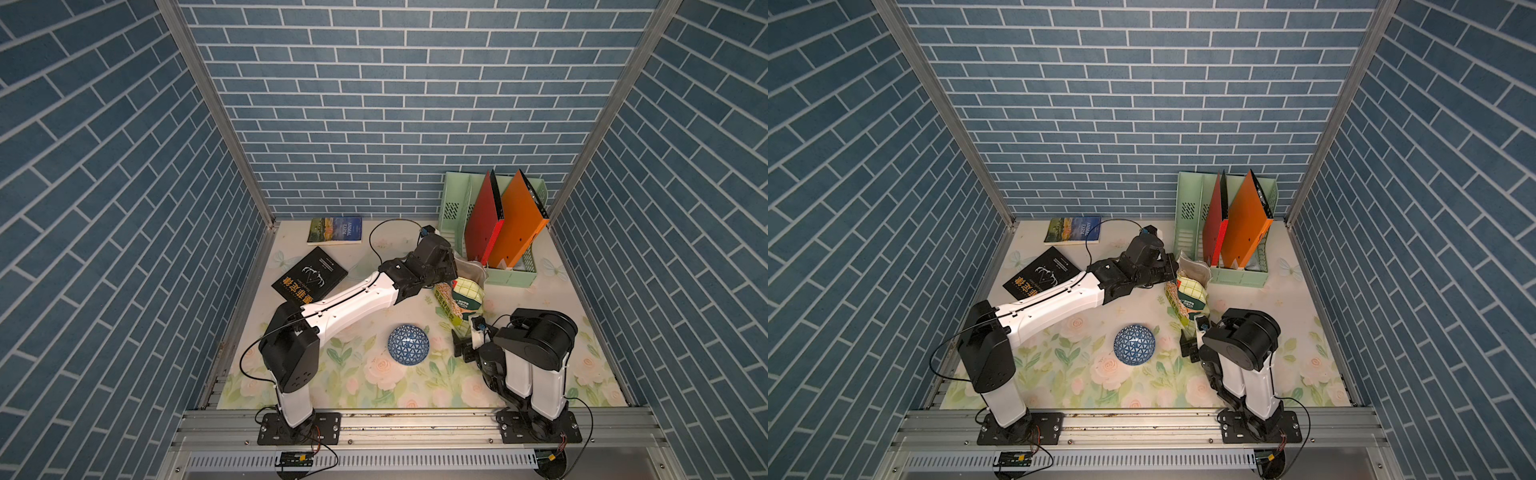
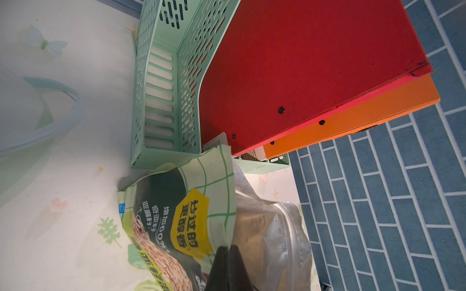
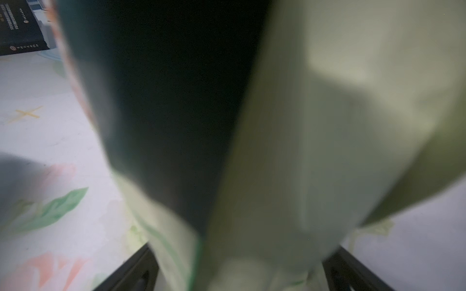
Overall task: Pour the oats into the breakfast bowl
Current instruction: Pick up the oats bag from the center of the board.
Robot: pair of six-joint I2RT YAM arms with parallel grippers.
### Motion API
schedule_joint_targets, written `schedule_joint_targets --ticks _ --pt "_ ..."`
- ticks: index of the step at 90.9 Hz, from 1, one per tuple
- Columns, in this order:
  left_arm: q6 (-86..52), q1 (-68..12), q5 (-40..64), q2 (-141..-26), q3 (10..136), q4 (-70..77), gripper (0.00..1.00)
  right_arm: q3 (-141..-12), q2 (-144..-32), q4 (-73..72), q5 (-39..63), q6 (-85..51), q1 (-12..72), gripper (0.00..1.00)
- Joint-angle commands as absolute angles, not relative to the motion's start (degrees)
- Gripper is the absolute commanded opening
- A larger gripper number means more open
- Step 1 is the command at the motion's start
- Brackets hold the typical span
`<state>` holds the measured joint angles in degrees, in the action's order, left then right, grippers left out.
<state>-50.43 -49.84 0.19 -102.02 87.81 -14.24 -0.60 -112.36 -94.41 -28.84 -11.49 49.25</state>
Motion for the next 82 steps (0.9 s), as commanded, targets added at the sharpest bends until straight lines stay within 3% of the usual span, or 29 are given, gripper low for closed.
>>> schedule_joint_targets --ticks 1,41,58,68,76,82 --pt "-50.4 -49.6 0.6 -102.4 89.6 -13.0 0.0 -1.2 -113.9 -105.5 -28.4 -8.0 48.5 1.0" --pt "-51.6 -49.7 2.0 -102.4 88.1 -12.0 0.0 -6.4 -114.0 -105.7 -26.2 -5.9 46.8 1.0" --pt "-51.7 -49.8 2.3 -102.1 87.8 -12.0 0.0 -7.9 -114.8 -105.7 -28.3 -5.3 46.8 0.94" --pt "-51.1 -49.7 1.8 -101.4 87.6 -11.9 0.0 -8.3 -114.3 -105.6 -28.0 -5.2 46.7 0.82" --pt "-50.7 -49.5 1.4 -100.7 87.4 -12.0 0.0 -7.7 -113.1 -105.6 -27.9 -5.1 46.7 0.55" --pt "-50.5 -49.3 0.7 -100.1 87.2 -12.1 0.0 -7.1 -112.3 -105.6 -28.4 -5.3 46.7 0.42"
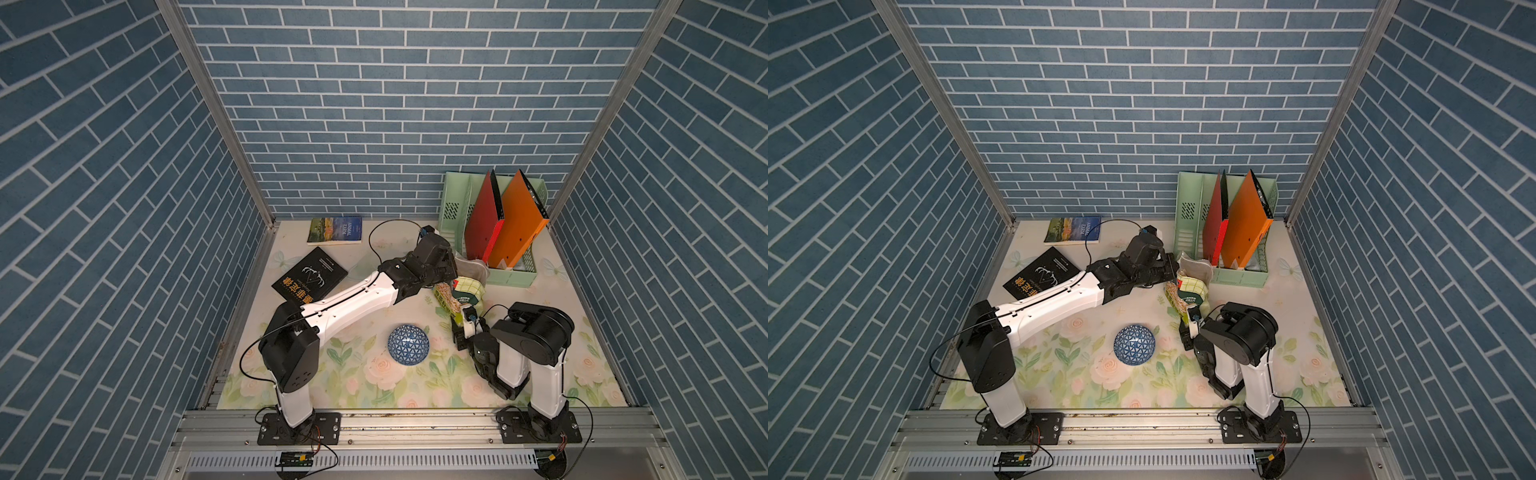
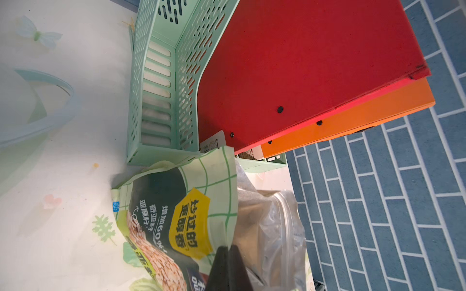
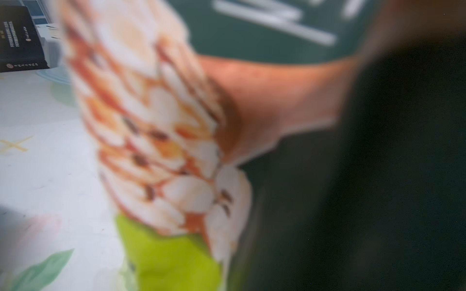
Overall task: Pour the oats into the breakfast bowl
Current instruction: Pick up the oats bag from the center of the board.
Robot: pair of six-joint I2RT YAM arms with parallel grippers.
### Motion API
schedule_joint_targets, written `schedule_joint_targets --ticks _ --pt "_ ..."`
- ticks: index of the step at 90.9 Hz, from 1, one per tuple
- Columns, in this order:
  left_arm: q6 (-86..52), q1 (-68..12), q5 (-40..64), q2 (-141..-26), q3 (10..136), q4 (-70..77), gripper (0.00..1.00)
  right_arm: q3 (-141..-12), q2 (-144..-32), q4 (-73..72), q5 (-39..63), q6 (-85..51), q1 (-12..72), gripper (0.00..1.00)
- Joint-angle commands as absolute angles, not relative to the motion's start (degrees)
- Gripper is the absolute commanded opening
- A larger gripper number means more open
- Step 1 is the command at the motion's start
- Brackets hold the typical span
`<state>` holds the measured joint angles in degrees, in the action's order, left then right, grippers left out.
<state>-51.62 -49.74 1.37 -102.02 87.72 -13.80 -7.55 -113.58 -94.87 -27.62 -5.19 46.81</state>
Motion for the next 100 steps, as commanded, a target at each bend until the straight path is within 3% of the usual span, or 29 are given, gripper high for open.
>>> schedule_joint_targets --ticks 1,17,36,45,54,64,83,100 --pt "-50.4 -49.2 0.5 -99.9 87.1 -12.1 0.0 -7.0 -112.2 -105.5 -28.5 -5.2 46.7 0.4" --pt "-49.4 -48.0 -0.6 -97.6 86.2 -11.9 0.0 -6.2 -106.7 -100.5 -28.0 -5.3 46.8 0.0" --pt "-46.4 -45.7 4.1 -95.6 86.8 -12.2 0.04 -10.0 -97.6 -80.6 -28.4 -4.0 47.4 0.0" --pt "-45.7 -44.4 4.4 -93.9 85.3 -12.5 0.21 -11.9 -94.3 -71.8 -28.8 -2.9 47.9 0.0" --pt "-44.9 -43.6 3.5 -91.3 83.7 -12.0 0.44 -13.4 -91.2 -64.9 -30.2 -1.6 48.7 0.0" --pt "-43.2 -43.4 1.1 -88.0 82.6 -12.2 0.59 -14.7 -87.0 -57.1 -31.8 -0.7 49.2 0.0" --pt "-41.8 -43.4 -4.3 -81.6 77.7 -10.8 0.71 -18.3 -78.5 -42.7 -34.8 3.5 50.4 0.0" --pt "-41.5 -43.3 -9.4 -74.9 71.3 -8.3 0.73 -24.3 -70.0 -27.7 -32.2 5.0 50.7 0.0"
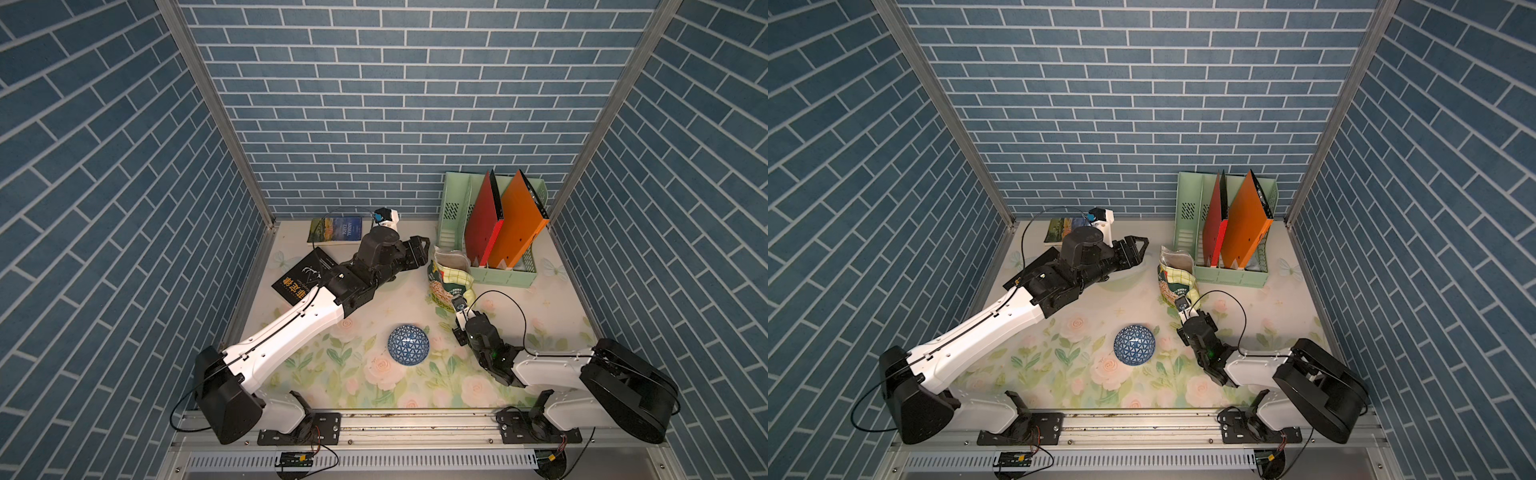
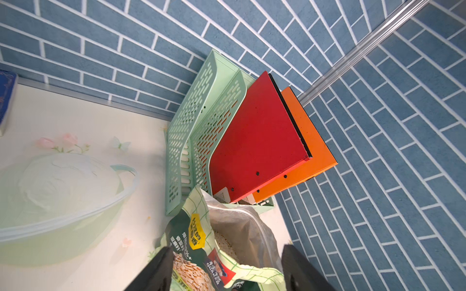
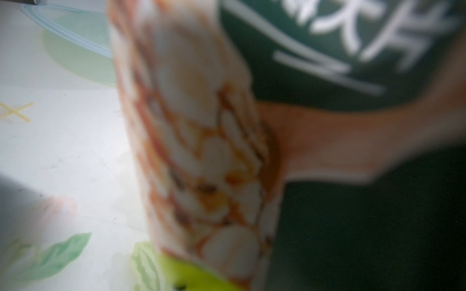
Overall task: Pour the oats into the breakfast bowl
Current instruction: Pick up the oats bag from the center of the board.
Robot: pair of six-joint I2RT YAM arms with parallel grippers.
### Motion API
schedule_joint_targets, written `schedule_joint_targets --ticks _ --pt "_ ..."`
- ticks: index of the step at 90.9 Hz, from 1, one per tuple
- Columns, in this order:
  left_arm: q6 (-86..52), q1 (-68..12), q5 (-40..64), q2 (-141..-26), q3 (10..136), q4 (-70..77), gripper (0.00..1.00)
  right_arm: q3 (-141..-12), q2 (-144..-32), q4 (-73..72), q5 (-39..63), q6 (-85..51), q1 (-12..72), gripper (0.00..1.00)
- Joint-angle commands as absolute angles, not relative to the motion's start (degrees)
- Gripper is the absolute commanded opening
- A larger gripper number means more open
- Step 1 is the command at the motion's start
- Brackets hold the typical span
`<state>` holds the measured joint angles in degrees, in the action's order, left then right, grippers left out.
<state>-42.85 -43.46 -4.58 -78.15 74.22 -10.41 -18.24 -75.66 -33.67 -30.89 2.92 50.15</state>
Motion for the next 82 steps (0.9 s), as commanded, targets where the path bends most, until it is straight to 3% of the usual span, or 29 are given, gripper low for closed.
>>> schedule_joint_targets --ticks 1,36,45,61,82 --pt "-41.4 -43.3 -9.6 -74.6 71.0 -8.1 0.73 -24.7 -69.5 -27.2 -32.1 5.2 50.8 0.0" --pt "-43.0 -42.6 -14.7 -66.3 62.5 -5.0 0.75 -35.2 -60.3 -11.7 -28.7 14.2 51.4 0.0" --pt "-40.2 -42.4 -11.0 -65.1 61.3 -2.8 0.7 -39.1 -58.5 -6.6 -29.1 17.2 51.8 0.0" --pt "-37.8 -42.4 -8.6 -62.9 61.0 -2.6 0.7 -47.3 -58.5 2.5 -30.6 21.4 52.1 0.0" --pt "-36.4 -42.4 -6.5 -61.0 60.8 -5.9 0.7 -44.8 -53.9 4.5 -32.9 35.0 52.5 0.0"
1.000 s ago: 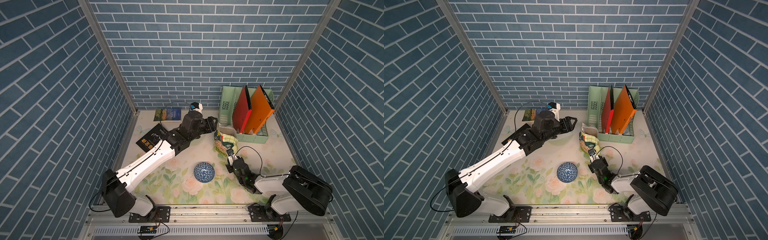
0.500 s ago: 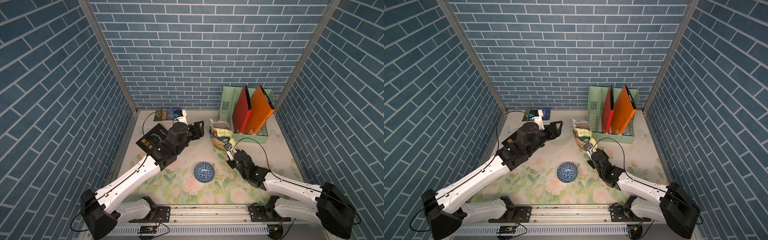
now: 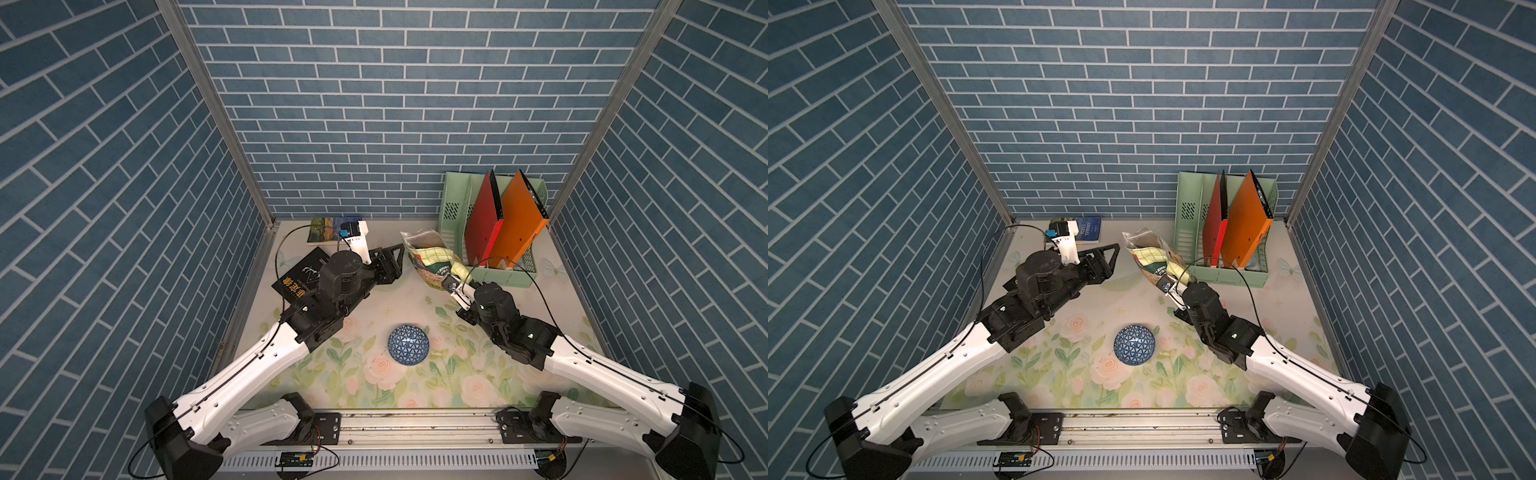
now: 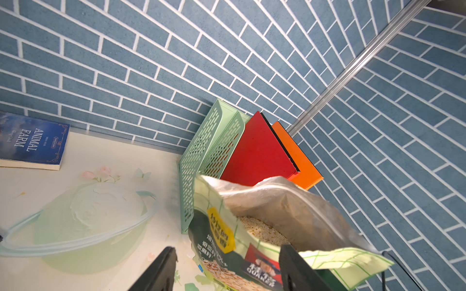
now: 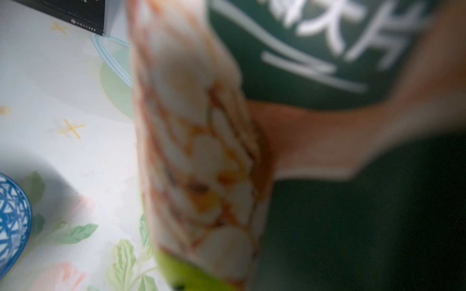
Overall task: Pour the oats into the breakfast bowl
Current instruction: Pick up the oats bag from the center of the board.
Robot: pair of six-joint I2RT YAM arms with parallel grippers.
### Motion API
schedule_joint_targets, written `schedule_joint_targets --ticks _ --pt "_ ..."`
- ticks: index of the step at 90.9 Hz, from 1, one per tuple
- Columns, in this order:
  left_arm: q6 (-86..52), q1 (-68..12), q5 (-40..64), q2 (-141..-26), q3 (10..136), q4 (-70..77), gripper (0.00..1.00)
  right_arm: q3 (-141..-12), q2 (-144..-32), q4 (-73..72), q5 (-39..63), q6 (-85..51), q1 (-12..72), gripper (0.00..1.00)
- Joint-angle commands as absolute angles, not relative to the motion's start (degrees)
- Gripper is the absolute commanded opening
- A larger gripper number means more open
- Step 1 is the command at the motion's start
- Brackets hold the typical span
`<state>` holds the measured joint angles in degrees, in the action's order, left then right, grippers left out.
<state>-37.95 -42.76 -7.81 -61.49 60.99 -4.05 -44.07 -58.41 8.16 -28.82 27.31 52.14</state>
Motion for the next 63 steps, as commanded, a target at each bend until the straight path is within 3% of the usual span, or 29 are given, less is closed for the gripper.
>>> schedule_joint_targets --ticks 1,39,63 --pt "-36.6 -42.4 -6.4 -61.0 60.5 -6.0 0.7 -44.8 -53.6 4.6 -33.1 35.6 52.5 0.0" --pt "-41.8 -42.4 2.0 -55.6 49.5 -2.9 0.69 -46.6 -48.3 18.1 -32.5 42.4 52.5 0.0" --pt "-44.0 -42.4 4.9 -53.8 44.8 -1.4 0.61 -50.5 -48.1 28.7 -27.9 40.7 52.5 0.0"
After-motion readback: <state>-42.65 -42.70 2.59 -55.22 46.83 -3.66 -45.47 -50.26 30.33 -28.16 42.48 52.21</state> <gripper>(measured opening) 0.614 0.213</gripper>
